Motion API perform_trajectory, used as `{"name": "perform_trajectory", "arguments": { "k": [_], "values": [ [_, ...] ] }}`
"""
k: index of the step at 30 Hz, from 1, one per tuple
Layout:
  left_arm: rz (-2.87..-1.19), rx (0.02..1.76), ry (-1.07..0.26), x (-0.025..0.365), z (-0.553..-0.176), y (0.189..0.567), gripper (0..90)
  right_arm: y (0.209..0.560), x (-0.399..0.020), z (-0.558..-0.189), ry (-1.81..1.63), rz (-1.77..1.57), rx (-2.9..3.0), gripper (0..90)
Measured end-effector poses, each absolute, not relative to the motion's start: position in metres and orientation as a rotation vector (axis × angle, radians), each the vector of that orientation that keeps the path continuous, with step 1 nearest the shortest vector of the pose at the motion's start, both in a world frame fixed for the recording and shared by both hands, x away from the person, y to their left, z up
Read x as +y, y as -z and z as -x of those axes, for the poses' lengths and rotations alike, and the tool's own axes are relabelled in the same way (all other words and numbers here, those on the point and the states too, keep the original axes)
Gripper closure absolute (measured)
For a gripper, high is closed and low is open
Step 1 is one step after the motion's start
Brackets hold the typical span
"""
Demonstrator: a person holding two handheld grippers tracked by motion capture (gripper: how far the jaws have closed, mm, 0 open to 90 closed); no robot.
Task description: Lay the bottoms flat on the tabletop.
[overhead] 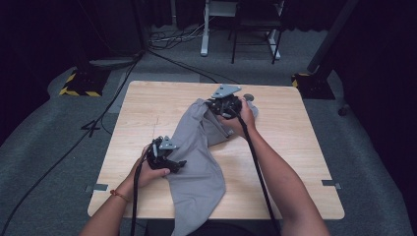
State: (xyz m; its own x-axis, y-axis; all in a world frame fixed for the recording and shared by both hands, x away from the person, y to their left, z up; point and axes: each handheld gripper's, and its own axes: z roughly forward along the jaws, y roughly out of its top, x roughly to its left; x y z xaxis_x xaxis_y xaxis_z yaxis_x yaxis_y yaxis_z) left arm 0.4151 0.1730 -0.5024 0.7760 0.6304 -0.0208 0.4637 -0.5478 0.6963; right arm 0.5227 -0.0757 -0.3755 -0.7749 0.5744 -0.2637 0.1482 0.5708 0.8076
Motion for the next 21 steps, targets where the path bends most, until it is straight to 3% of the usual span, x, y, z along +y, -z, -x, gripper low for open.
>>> {"name": "perform_trajectory", "arguments": {
  "k": [4, 6, 11, 15, 21],
  "values": [
    [-2.251, 0.809, -0.299, 0.172, -0.414, 0.502, 18.8, 0.393, -0.052, -0.540, -1.079, -0.591, 2.333, 83.7],
    [-2.252, 0.808, -0.299, 0.172, -0.414, 0.502, 18.8, 0.403, -0.042, -0.546, -1.063, -0.627, 2.350, 71.4],
    [-2.251, 0.807, -0.298, 0.172, -0.414, 0.502, 18.7, 0.414, -0.049, -0.541, -1.081, -0.627, 2.413, 57.3],
    [-2.254, 0.806, -0.297, 0.173, -0.415, 0.502, 18.7, 0.409, -0.086, -0.528, -1.166, -0.654, 2.409, 55.5],
    [-2.252, 0.806, -0.298, 0.172, -0.415, 0.502, 18.6, 0.419, -0.138, -0.508, -1.188, -0.659, 2.430, 62.4]
  ]
}}
